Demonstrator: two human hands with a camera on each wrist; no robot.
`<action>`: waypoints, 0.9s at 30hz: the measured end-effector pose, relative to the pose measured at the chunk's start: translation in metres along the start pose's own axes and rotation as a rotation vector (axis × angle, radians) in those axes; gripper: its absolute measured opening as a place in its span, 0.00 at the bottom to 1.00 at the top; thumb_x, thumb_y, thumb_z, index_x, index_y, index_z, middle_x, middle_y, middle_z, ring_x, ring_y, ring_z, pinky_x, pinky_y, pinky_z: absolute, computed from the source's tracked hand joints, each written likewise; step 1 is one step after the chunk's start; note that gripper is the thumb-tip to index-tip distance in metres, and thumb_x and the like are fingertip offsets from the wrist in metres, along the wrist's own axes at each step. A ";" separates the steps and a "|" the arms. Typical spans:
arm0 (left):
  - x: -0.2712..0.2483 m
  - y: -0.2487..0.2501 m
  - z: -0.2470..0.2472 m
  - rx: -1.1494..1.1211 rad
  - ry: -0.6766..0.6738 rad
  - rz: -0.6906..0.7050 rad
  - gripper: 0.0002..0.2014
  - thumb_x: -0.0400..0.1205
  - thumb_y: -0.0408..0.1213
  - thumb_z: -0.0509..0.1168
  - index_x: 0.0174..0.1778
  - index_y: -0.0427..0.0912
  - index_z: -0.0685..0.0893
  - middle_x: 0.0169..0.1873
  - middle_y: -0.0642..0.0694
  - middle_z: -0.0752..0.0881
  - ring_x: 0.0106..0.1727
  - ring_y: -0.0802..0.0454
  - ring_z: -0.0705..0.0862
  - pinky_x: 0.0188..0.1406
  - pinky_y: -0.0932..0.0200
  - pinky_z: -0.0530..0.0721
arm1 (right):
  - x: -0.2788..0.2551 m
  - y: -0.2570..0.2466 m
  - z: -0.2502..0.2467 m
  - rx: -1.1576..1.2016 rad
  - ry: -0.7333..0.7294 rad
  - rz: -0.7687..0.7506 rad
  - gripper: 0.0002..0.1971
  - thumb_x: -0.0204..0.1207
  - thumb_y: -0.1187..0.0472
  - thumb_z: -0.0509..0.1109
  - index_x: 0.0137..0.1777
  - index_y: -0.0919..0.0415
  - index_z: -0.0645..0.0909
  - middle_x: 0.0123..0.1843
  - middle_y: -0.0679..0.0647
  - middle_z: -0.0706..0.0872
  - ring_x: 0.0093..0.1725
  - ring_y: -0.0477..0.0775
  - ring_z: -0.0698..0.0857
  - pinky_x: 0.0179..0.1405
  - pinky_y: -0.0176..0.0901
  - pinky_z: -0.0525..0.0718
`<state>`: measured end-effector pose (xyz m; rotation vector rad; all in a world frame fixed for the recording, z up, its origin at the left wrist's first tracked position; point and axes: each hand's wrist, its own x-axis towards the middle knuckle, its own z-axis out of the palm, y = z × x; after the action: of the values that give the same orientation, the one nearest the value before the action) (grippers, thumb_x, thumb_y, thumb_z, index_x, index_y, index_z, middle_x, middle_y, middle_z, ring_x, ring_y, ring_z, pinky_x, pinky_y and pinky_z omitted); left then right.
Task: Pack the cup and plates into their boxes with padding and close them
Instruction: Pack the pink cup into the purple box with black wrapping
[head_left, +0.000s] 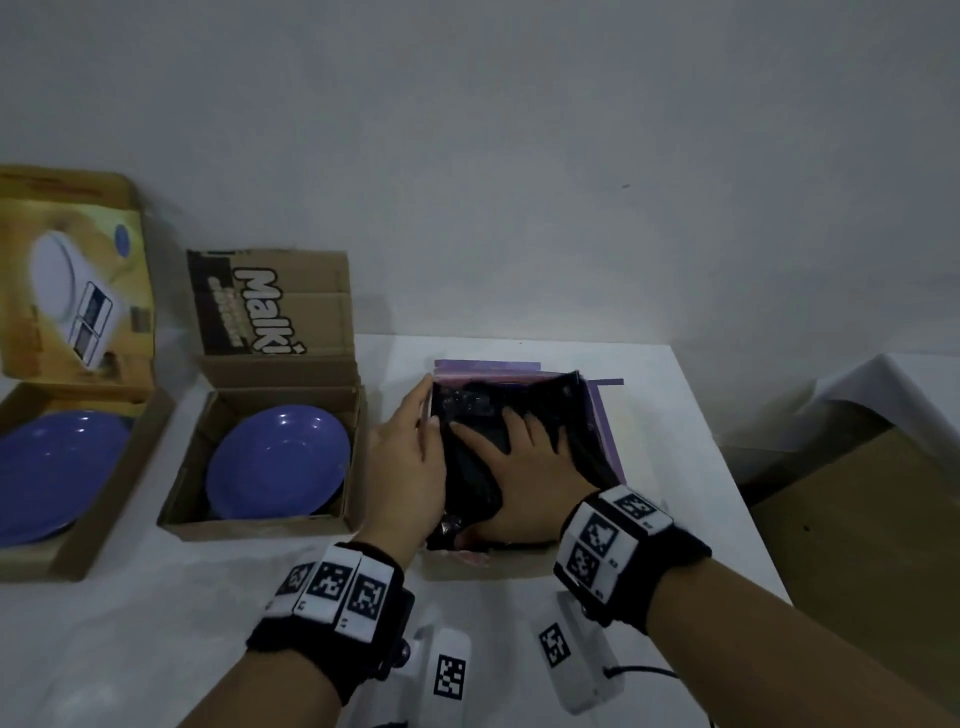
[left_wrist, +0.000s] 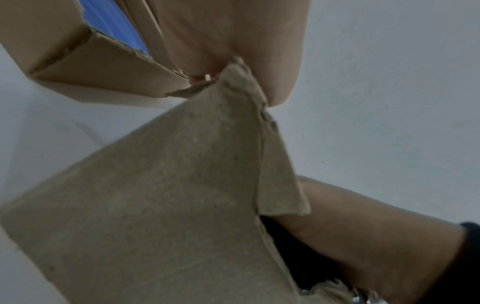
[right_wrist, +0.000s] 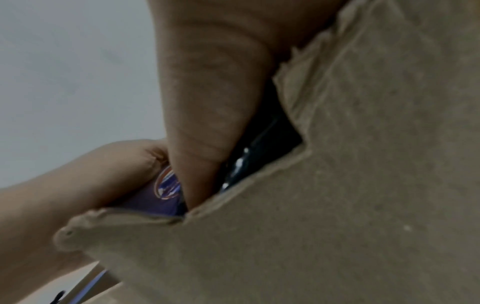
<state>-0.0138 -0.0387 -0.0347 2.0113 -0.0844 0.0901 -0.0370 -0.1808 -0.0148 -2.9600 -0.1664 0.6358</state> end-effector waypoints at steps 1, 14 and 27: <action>-0.001 0.002 0.000 0.010 0.006 0.009 0.21 0.86 0.40 0.54 0.74 0.63 0.69 0.54 0.53 0.80 0.59 0.54 0.79 0.59 0.55 0.80 | 0.002 -0.001 -0.004 0.026 0.008 0.008 0.58 0.55 0.27 0.73 0.78 0.31 0.36 0.81 0.60 0.48 0.80 0.68 0.47 0.74 0.75 0.47; 0.008 0.014 0.003 0.751 -0.212 0.045 0.24 0.83 0.34 0.54 0.74 0.57 0.72 0.84 0.43 0.47 0.80 0.37 0.55 0.77 0.42 0.62 | -0.028 0.031 -0.082 0.021 -0.051 -0.052 0.52 0.63 0.64 0.80 0.82 0.48 0.53 0.82 0.54 0.58 0.79 0.57 0.63 0.77 0.51 0.65; 0.012 0.015 0.001 0.763 -0.253 0.034 0.19 0.85 0.39 0.53 0.71 0.53 0.77 0.84 0.43 0.50 0.82 0.40 0.53 0.77 0.43 0.59 | -0.031 0.041 -0.050 -0.407 -0.015 -0.032 0.61 0.58 0.36 0.77 0.84 0.50 0.41 0.83 0.58 0.55 0.81 0.60 0.56 0.76 0.69 0.35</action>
<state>-0.0031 -0.0462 -0.0206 2.7766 -0.2786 -0.1331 -0.0405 -0.2294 0.0376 -3.3302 -0.3869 0.6930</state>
